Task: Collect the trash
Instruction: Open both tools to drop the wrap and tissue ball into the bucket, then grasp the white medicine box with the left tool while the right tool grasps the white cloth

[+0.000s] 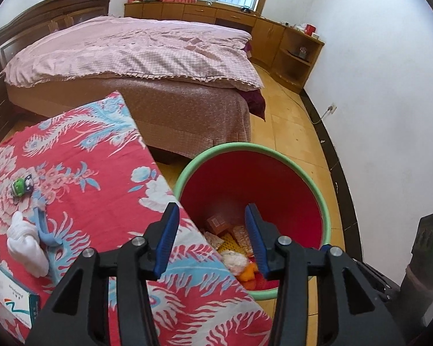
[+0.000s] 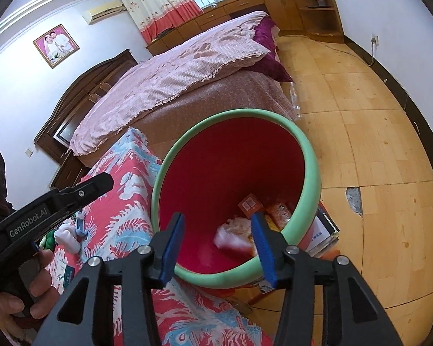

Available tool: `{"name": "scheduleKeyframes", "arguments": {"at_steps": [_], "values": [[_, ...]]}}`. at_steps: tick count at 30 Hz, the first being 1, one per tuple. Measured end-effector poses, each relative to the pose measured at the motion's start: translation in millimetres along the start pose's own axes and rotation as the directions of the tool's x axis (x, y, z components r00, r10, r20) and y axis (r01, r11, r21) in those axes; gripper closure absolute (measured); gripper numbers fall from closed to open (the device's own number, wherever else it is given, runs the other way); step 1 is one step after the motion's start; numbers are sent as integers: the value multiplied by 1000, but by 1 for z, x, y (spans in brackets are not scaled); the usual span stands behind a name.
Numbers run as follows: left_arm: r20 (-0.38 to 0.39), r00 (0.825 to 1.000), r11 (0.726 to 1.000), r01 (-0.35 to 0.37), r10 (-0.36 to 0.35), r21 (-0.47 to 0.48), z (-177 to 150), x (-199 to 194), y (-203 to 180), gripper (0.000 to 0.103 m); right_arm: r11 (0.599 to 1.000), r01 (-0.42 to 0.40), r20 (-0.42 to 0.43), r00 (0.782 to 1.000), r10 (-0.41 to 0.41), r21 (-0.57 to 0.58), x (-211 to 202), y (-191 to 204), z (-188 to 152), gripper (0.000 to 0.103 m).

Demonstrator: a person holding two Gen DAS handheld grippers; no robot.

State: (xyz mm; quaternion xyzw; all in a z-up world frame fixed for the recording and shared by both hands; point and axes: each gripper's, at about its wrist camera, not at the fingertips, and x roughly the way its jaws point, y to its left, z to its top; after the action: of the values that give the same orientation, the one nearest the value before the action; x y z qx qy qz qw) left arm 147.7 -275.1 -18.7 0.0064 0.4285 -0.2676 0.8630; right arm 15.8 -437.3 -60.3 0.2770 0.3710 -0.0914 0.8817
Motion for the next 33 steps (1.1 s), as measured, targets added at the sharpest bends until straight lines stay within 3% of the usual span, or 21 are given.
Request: {"name": "scheduleKeyframes", "arguments": {"at_steps": [13, 33], "values": [[16, 998, 997, -54, 55, -53, -11, -27, 26, 56, 1000, -12, 11, 1000, 13, -27, -11, 21, -6, 38], [-25, 989, 975, -150, 147, -162, -52, -50, 88, 56, 996, -44, -12, 999, 43, -79, -20, 57, -23, 36]]}}
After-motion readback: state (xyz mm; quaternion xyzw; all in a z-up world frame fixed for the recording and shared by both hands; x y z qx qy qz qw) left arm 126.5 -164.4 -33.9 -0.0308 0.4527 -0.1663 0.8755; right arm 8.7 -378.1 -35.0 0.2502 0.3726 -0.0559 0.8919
